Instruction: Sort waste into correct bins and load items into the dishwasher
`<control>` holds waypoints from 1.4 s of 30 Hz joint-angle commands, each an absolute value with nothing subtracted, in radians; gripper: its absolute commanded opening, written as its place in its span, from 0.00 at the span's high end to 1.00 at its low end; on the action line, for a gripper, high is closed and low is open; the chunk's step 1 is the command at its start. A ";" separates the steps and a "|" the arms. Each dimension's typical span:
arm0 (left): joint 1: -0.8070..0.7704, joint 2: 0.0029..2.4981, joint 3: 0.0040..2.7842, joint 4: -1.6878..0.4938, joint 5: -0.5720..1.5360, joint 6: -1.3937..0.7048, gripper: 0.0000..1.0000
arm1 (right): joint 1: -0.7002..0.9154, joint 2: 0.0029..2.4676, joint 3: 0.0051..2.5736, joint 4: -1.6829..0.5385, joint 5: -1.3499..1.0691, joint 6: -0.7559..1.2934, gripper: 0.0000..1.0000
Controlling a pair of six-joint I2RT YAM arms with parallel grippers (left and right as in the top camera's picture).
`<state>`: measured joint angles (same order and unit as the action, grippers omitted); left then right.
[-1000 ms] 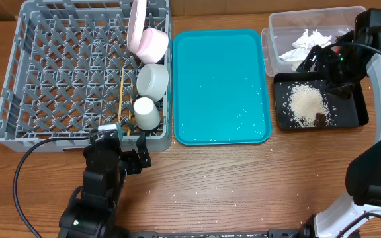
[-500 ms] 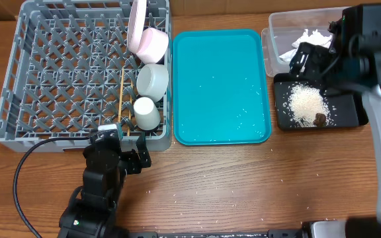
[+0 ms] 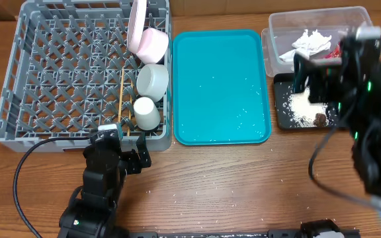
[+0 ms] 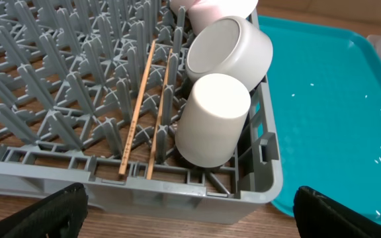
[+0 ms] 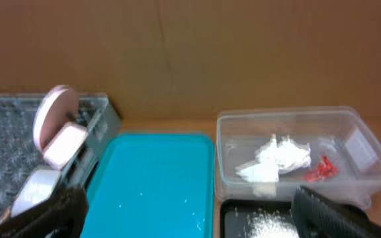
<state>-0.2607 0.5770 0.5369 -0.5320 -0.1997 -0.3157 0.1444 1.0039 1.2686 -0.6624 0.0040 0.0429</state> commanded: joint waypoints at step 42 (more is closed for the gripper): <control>-0.255 0.574 0.537 -0.527 -0.213 -0.329 0.00 | 0.141 0.002 0.008 -0.076 -0.077 0.025 0.00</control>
<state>-0.2607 0.5770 0.5358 -0.5312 -0.1997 -0.3157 0.1444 0.0128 0.0185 -0.0826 -0.0750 0.0261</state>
